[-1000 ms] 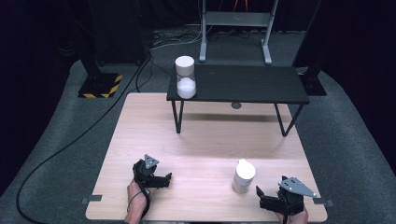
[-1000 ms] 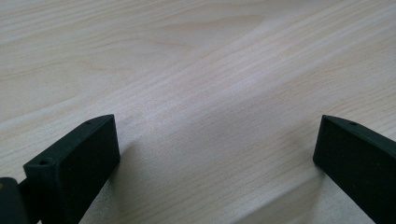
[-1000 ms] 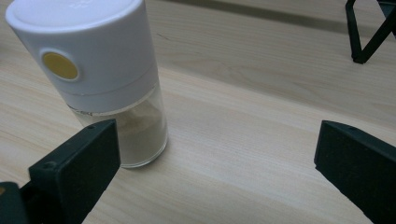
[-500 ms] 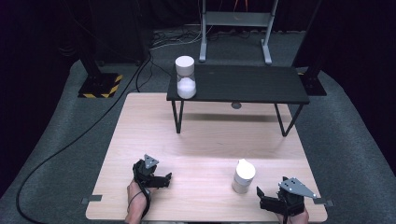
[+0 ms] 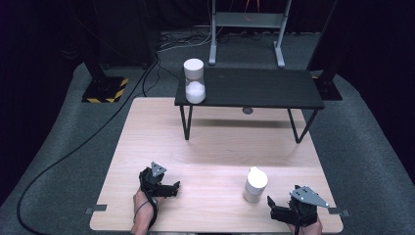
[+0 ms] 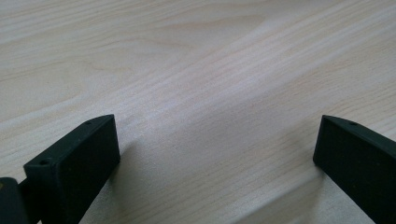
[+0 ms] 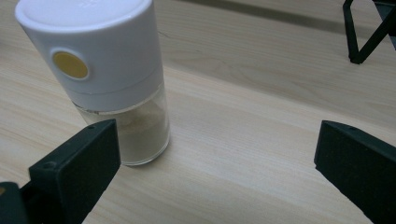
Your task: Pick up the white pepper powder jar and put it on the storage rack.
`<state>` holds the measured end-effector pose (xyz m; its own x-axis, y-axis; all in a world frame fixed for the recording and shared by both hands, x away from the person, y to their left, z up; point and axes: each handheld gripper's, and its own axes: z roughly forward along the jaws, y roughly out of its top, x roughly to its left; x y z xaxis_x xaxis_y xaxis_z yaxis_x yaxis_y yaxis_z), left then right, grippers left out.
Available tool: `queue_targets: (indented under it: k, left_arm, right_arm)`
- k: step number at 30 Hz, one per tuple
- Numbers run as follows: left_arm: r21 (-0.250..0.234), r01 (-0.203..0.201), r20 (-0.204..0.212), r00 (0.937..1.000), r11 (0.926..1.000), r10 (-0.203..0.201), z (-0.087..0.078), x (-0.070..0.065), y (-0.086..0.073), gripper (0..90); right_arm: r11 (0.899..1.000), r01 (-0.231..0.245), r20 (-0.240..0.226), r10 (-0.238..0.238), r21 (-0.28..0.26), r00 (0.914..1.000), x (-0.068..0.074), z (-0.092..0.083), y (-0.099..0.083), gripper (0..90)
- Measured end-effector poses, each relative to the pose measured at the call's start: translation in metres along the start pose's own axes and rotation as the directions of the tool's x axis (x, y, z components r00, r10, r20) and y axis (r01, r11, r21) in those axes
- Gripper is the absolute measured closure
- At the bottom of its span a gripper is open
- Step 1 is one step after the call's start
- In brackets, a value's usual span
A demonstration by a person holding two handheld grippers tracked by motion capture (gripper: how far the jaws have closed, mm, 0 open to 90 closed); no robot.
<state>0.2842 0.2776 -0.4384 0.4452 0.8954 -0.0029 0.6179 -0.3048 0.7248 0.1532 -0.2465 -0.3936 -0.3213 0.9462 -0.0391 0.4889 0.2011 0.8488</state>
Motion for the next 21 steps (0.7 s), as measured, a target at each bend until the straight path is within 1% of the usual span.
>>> queue_targets:
  k: [10,16,21]
  left_arm:
    - [0.000,0.004,-0.004,1.0000,1.0000,-0.004,0.000,-0.001,0.000,0.2]
    - [0.000,0.004,-0.004,1.0000,1.0000,-0.004,0.000,-0.001,0.000,0.3]
    - [0.000,0.007,-0.006,1.0000,1.0000,-0.007,0.000,-0.001,0.000,0.3]
  right_arm:
    - [1.000,0.000,0.000,0.000,0.000,1.0000,0.005,0.002,0.004,0.0]
    - [1.000,-0.013,0.001,0.013,-0.010,0.9999,0.009,0.003,0.003,0.0]
    - [1.000,-0.006,-0.005,0.006,-0.022,1.0000,0.014,0.003,0.002,0.0]
